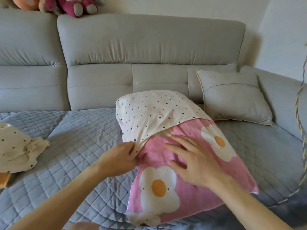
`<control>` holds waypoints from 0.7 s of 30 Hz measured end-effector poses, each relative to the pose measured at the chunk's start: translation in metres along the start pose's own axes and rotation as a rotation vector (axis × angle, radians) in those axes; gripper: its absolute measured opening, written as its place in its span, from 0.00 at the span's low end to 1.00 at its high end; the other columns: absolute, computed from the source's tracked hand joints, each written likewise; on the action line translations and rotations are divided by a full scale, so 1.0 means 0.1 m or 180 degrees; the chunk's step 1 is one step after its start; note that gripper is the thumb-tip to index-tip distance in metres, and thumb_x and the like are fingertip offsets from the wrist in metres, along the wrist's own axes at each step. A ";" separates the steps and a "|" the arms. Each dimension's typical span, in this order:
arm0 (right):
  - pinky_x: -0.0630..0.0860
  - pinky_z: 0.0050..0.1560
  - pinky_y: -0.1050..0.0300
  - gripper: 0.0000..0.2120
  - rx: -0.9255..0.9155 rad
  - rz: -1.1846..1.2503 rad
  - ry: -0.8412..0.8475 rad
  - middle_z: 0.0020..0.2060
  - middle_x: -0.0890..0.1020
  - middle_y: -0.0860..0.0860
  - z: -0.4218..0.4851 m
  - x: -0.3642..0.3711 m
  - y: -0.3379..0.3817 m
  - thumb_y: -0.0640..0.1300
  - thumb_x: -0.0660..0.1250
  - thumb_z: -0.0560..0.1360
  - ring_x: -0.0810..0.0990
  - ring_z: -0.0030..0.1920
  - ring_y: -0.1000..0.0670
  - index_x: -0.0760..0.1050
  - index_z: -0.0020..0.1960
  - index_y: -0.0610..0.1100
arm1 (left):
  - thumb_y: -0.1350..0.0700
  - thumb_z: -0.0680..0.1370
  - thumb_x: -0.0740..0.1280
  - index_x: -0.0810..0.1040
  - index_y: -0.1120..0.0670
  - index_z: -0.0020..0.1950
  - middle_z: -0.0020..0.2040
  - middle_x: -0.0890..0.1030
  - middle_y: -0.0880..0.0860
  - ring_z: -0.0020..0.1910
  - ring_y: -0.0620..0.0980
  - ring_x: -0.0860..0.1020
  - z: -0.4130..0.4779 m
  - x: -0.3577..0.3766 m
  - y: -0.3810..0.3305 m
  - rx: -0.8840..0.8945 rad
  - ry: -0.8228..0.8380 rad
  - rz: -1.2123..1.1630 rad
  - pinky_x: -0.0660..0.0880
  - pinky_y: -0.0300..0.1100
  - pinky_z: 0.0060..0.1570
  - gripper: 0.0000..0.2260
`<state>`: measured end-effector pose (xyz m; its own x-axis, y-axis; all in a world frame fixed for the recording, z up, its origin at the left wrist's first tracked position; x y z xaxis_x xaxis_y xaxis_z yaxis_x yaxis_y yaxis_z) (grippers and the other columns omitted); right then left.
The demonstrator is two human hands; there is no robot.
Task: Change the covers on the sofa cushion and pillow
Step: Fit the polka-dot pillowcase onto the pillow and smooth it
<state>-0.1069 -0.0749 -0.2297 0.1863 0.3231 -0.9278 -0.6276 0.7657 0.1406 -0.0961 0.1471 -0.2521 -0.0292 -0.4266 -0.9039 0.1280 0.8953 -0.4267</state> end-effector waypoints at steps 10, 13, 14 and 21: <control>0.73 0.59 0.54 0.47 0.2709 0.1716 -0.0201 0.64 0.77 0.55 -0.68 -0.16 -1.59 0.83 0.56 0.61 0.77 0.60 0.52 0.66 0.72 0.57 | 0.51 0.76 0.62 0.67 0.45 0.68 0.63 0.70 0.43 0.61 0.47 0.71 1.06 -0.19 -1.55 0.0908 -0.0611 0.0740 0.73 0.44 0.49 0.20; 0.75 0.57 0.51 0.46 0.2710 0.1829 -0.0091 0.61 0.78 0.58 -0.68 -0.07 -1.58 0.85 0.55 0.61 0.79 0.56 0.54 0.63 0.72 0.62 | 0.50 0.78 0.59 0.67 0.46 0.71 0.67 0.71 0.47 0.62 0.51 0.70 1.43 0.04 -1.99 0.1108 -0.0597 0.1177 0.71 0.46 0.50 0.20; 0.75 0.58 0.49 0.49 0.2811 0.1818 -0.0058 0.63 0.77 0.56 -0.69 -0.01 -1.62 0.85 0.54 0.60 0.79 0.57 0.51 0.60 0.74 0.61 | 0.49 0.79 0.58 0.67 0.46 0.71 0.67 0.71 0.48 0.63 0.52 0.70 1.54 0.13 -2.12 0.1163 -0.0582 0.1335 0.72 0.48 0.53 0.20; 0.75 0.40 0.59 0.24 0.2936 0.2229 -0.0249 0.46 0.81 0.59 -0.67 0.10 -1.64 0.67 0.64 0.72 0.80 0.43 0.57 0.67 0.64 0.60 | 0.48 0.82 0.60 0.79 0.47 0.60 0.59 0.77 0.49 0.61 0.52 0.74 2.06 0.77 -2.76 0.1558 -0.0184 0.2195 0.71 0.46 0.53 0.12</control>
<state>-0.0523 -0.2345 -0.2852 0.0826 0.8452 -0.5280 0.1713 0.5098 0.8430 0.0702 -0.1596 -0.1984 0.2621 0.1767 -0.9487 0.5137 0.8067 0.2922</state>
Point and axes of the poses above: each hand's wrist, its own z-axis towards the middle knuckle, its own x-axis out of the palm, y = z × x, the point moved 8 cm from there along z, towards the middle knuckle
